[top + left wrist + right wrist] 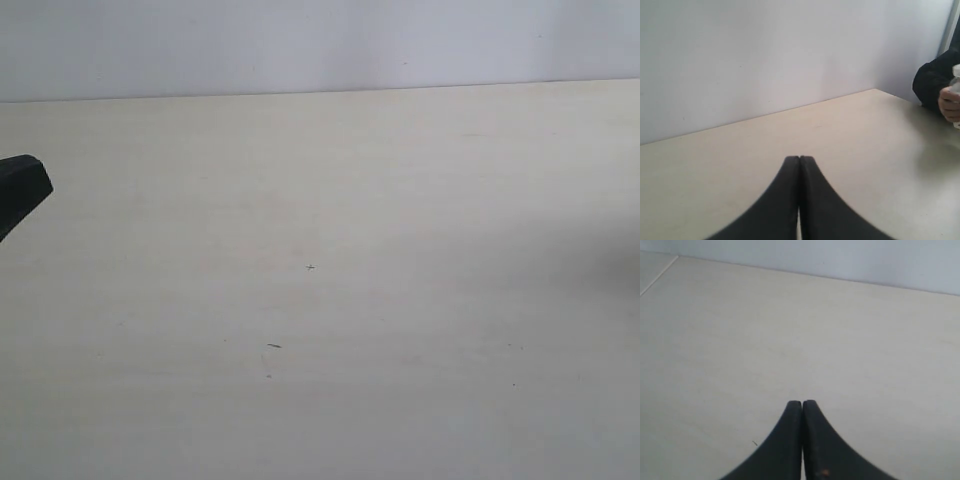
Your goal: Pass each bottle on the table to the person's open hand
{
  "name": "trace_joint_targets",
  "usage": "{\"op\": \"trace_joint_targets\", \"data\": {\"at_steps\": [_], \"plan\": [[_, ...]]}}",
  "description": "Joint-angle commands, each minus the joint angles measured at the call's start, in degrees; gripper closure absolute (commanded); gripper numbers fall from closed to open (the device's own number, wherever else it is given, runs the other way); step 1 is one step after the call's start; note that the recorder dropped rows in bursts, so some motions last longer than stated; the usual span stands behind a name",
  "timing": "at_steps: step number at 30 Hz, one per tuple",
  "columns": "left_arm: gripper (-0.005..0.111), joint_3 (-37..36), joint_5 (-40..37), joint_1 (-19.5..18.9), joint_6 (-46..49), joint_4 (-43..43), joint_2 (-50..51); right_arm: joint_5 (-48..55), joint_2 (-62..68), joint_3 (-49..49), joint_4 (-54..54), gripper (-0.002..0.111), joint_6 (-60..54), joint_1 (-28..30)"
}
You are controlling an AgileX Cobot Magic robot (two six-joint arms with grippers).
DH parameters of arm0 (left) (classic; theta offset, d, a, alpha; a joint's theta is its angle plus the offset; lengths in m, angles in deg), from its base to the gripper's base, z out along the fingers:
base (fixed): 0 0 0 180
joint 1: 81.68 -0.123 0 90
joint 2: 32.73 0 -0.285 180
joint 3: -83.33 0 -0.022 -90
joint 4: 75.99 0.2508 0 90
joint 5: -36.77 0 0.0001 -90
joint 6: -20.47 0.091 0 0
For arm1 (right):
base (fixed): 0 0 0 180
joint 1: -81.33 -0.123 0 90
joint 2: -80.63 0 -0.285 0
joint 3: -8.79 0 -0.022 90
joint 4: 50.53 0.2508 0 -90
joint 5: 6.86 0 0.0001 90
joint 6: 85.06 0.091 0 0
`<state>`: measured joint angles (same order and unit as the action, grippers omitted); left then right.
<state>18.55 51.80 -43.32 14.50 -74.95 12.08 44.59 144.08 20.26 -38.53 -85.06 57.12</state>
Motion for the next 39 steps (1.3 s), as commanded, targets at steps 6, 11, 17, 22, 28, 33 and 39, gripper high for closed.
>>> {"op": "trace_joint_targets", "data": {"at_steps": [6,11,17,22,28,33,39], "plan": [[0.107,-0.19,0.29,-0.07,-0.28,-0.22,-0.29,-0.35,-6.24,0.19,0.03,0.108,0.0,-0.14],[0.107,-0.19,0.29,-0.07,-0.28,-0.22,-0.29,-0.35,-6.96,0.19,0.03,0.108,0.0,-0.14],[0.107,-0.19,0.29,-0.07,-0.28,-0.22,-0.29,-0.35,-7.33,0.19,0.03,0.108,0.0,-0.14],[0.107,-0.19,0.29,-0.07,-0.28,-0.22,-0.29,-7.29,-12.7,2.55,-0.68,0.108,-5.31,0.0],[0.107,-0.19,0.29,-0.07,-0.28,-0.22,-0.29,-21.43,-24.86,17.91,0.3,0.108,-14.13,2.24],[0.107,-0.19,0.29,-0.07,-0.28,-0.22,-0.29,-34.17,-31.96,30.39,2.65,0.108,-16.82,10.55],[0.107,-0.19,0.29,-0.07,-0.28,-0.22,-0.29,-37.36,-38.06,39.5,2.52,0.108,-16.82,16.2]]}}
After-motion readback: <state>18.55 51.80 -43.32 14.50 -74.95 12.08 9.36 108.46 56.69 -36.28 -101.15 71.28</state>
